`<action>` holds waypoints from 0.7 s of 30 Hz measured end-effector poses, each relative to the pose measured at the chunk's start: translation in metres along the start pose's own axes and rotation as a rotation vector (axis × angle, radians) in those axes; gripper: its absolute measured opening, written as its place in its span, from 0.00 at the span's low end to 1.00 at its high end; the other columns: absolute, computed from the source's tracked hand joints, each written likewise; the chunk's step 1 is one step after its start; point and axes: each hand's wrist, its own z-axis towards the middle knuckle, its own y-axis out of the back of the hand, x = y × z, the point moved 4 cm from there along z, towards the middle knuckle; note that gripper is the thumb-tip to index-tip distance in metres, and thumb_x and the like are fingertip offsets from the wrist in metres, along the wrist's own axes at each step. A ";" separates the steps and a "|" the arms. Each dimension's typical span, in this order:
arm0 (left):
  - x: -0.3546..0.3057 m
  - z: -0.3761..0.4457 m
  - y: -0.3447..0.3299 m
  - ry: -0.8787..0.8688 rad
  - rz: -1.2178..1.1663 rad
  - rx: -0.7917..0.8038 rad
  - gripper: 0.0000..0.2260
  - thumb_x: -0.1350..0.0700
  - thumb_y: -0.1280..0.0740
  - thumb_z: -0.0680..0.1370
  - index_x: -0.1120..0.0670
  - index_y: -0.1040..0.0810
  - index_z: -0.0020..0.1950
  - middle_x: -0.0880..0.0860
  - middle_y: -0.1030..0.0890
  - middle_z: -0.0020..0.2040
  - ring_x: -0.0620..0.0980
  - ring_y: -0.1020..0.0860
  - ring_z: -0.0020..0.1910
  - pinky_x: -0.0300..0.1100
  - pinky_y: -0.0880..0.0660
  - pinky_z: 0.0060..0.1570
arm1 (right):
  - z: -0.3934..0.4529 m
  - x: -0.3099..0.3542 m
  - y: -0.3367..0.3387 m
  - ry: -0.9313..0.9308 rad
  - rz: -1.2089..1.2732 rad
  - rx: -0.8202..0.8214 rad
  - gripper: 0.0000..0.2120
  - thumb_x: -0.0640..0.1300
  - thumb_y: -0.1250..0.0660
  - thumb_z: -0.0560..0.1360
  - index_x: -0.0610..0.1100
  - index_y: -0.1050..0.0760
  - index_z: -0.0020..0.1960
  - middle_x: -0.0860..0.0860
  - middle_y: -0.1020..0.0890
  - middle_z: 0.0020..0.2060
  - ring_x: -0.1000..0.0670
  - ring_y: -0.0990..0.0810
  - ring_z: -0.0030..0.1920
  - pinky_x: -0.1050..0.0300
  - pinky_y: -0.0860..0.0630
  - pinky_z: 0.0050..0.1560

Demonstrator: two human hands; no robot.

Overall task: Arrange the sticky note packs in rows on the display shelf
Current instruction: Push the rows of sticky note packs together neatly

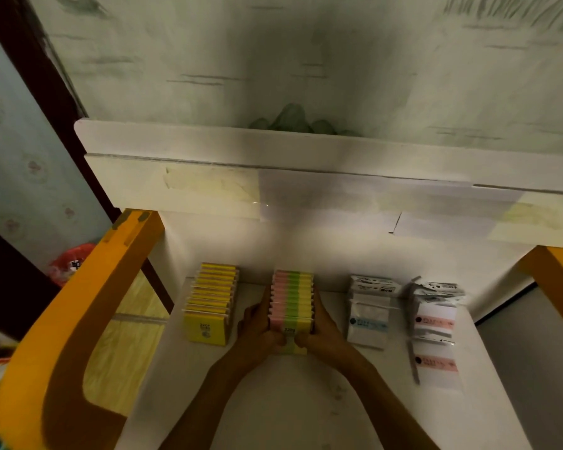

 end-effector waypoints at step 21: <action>0.011 -0.017 0.010 -0.309 0.543 -0.138 0.18 0.44 0.36 0.72 0.52 0.25 0.57 0.50 0.23 0.52 0.51 0.24 0.52 0.47 0.26 0.52 | -0.005 -0.008 0.011 -0.091 -0.566 0.104 0.36 0.63 0.28 0.62 0.52 0.30 0.66 0.51 0.26 0.57 0.51 0.27 0.57 0.53 0.24 0.58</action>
